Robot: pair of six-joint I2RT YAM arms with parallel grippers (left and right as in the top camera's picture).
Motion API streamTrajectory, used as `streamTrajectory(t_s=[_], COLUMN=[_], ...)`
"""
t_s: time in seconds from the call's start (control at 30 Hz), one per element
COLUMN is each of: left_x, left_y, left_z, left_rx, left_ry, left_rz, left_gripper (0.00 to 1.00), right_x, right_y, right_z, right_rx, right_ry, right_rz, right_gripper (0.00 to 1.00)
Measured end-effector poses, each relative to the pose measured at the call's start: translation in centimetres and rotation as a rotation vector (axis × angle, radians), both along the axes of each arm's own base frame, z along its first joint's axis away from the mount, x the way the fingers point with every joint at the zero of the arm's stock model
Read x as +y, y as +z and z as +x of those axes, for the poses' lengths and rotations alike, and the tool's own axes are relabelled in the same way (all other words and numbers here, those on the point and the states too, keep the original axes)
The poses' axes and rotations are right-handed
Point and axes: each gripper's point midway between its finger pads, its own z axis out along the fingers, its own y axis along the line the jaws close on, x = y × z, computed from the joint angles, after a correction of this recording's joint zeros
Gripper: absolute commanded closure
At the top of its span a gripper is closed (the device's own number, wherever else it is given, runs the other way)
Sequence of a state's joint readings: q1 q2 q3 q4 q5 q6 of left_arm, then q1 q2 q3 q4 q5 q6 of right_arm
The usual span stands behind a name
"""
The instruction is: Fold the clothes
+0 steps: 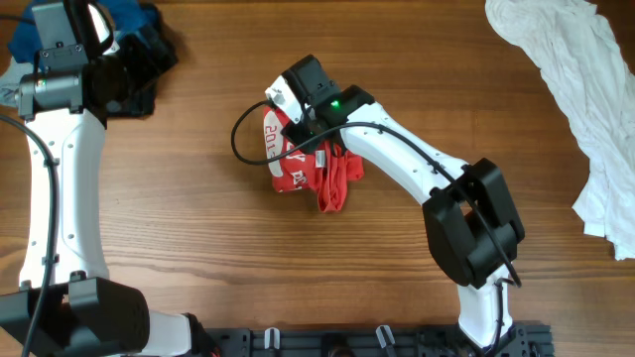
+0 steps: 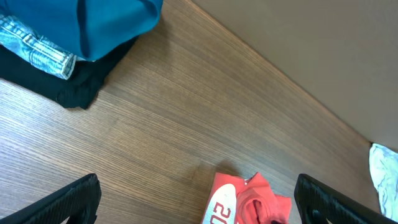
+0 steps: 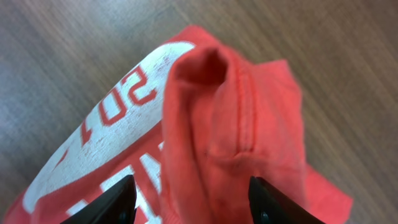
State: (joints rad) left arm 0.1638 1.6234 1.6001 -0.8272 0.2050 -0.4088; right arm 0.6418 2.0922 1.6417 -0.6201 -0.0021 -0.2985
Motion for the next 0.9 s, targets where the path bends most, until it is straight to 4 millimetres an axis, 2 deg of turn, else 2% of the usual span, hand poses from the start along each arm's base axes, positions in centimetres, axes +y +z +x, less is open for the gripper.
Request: streamTrajectory(t_s=[0.07,0.13,0.23,0.27,0.5,0.63,0.77,0.83,0.9], left_x=[0.0,0.0,0.0,0.0,0.1,0.1,0.1,0.1,0.1], left_y=[0.0,0.0,-0.1,-0.1,-2.0,-2.3,-2.3,-2.4,-2.5], left_z=[0.0,0.0,0.0,0.0,0.4,0.5,0.5,0.4,0.3], left_rx=[0.000,0.000,0.002,0.003,0.051,0.057,0.059,0.061,0.067], left_ry=[0.000,0.000,-0.001,-0.001,-0.002,-0.002,-0.010,-0.018,-0.024], left_rz=[0.000,0.000,0.000,0.001,-0.007,-0.008,-0.002,0.005,0.013], left_gripper=[0.00,0.00,0.00,0.00,0.00,0.00,0.00,0.00,0.00], right_x=[0.1,0.1,0.0,0.0,-1.2,-2.8,-7.0,-8.5,-10.5], right_y=[-0.1,-0.7,-2.0,-2.1,-1.9,-0.7,-0.1,-0.1,0.0], right_z=[0.3,0.5,0.4,0.4,1.3,3.5,6.3,7.0,7.9], right_rx=[-0.013,-0.012,0.005,0.008,-0.015,-0.012,0.065,0.092,0.127], right_ry=[-0.001,0.003,0.008,0.006,-0.105,-0.210,-0.366,-0.413,-0.475], right_rz=[0.000,-0.009,-0.030,-0.031,-0.047,0.015,0.153,0.194,0.250], right_gripper=[0.48,0.61,0.90,0.96,0.96,0.93,0.92,0.92,0.87])
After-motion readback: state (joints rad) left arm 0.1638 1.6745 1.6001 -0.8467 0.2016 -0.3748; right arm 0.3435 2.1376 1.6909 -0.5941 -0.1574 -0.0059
